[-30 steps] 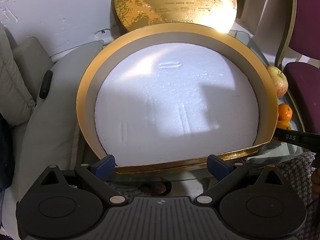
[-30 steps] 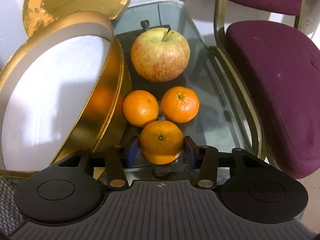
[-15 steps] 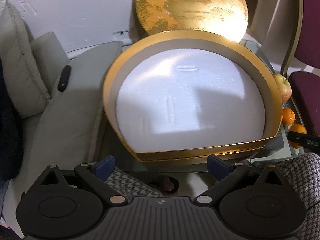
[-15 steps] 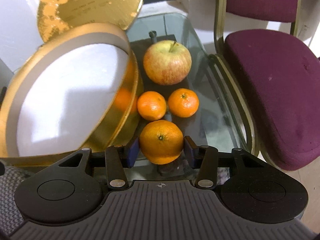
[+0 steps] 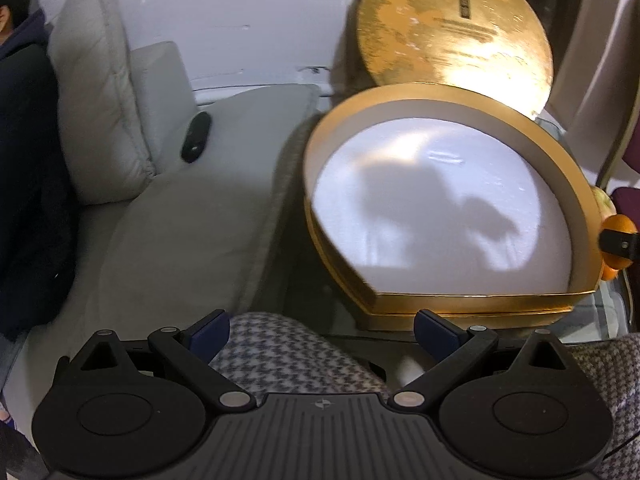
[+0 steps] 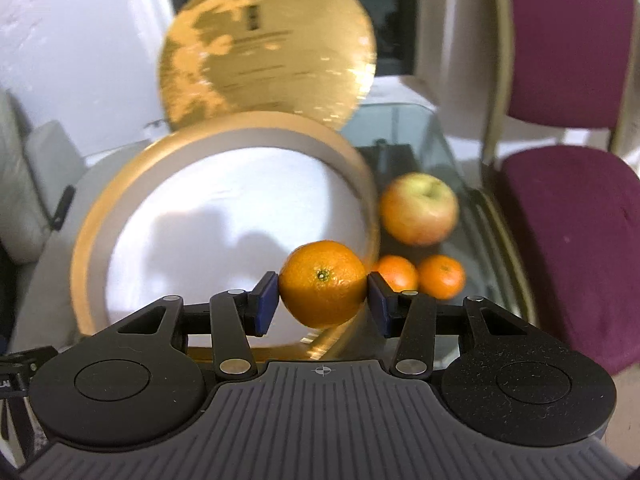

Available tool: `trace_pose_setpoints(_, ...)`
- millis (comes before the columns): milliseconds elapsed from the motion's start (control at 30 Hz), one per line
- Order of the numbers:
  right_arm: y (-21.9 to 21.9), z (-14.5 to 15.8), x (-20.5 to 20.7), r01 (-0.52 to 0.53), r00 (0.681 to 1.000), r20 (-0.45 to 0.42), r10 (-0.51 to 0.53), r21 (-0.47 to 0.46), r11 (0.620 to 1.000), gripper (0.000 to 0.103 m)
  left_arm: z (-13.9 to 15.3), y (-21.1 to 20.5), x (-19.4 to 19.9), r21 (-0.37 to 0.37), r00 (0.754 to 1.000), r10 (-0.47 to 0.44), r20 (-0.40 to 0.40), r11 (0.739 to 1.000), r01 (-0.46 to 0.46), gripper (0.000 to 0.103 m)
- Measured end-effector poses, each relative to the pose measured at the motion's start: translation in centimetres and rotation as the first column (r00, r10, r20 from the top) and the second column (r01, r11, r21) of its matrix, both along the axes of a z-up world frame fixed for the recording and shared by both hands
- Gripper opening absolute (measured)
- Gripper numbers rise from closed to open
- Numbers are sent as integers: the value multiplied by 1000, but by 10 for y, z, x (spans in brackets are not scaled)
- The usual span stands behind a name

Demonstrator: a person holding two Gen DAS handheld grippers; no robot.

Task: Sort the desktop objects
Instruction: 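Carry the mandarin over the gold box and release it onto the foam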

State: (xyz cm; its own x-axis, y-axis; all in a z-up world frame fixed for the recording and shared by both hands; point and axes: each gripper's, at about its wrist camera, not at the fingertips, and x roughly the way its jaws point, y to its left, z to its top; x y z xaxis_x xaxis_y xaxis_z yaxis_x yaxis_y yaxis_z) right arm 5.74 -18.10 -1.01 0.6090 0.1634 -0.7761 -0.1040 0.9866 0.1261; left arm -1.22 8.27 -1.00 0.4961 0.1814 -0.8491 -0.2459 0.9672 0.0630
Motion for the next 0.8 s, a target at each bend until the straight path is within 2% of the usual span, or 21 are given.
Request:
trace_pose_setpoints(200,53,-10,14,-129,992,-19,128,-32,991,49,-5,25,-6,-24,998,66,-10,997,-66,100)
trace_pose_setpoints(433,115,-33,32,-271,962,-56,267,-75,960,49,-10,48,-10,-45,992,122,-22,991,-123,100)
trace_pose_setpoints(800,171,-72,57,-357,930,-134,343,-93,930,49,-18,65,-14,-76,986,163,-45,983,-166,100)
